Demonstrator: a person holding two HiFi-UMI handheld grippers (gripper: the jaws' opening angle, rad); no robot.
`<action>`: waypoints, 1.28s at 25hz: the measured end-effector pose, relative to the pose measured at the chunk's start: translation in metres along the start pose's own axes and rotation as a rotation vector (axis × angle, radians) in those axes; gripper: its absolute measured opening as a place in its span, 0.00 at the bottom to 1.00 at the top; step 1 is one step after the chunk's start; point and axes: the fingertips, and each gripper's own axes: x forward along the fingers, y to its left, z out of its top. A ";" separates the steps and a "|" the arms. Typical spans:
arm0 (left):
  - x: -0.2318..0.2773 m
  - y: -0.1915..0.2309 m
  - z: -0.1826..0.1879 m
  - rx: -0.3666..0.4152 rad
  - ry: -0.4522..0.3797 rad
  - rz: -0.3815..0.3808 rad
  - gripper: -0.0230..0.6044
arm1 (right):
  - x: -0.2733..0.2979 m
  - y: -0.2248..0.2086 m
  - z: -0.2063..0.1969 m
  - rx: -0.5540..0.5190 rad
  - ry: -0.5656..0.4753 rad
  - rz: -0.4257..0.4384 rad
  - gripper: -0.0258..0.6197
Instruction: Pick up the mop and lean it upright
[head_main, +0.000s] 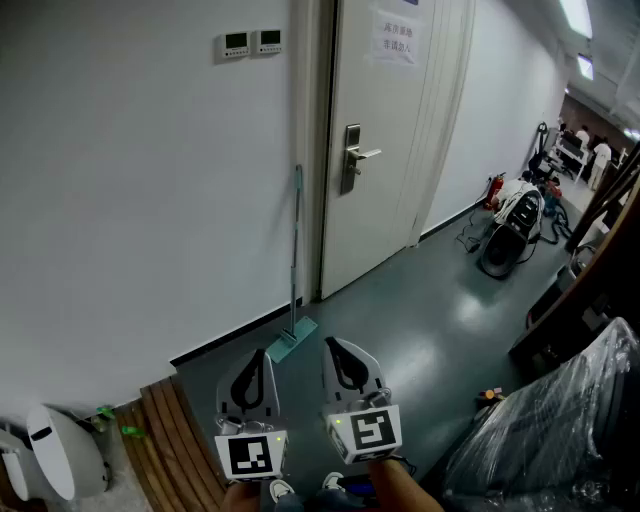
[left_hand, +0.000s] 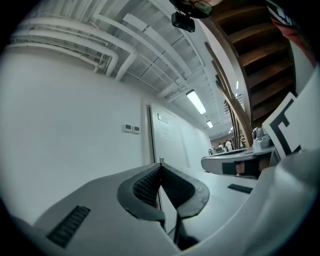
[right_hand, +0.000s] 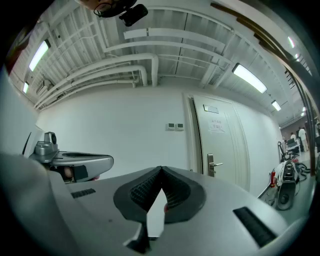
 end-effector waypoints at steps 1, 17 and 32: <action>0.000 -0.003 0.000 -0.001 -0.002 0.001 0.06 | -0.002 -0.002 0.000 -0.001 0.003 -0.003 0.07; 0.019 -0.052 -0.005 -0.009 0.002 0.007 0.06 | -0.016 -0.048 -0.002 0.020 -0.007 -0.016 0.07; 0.059 -0.047 -0.021 -0.016 0.002 -0.010 0.06 | 0.018 -0.072 -0.017 -0.002 0.007 -0.042 0.07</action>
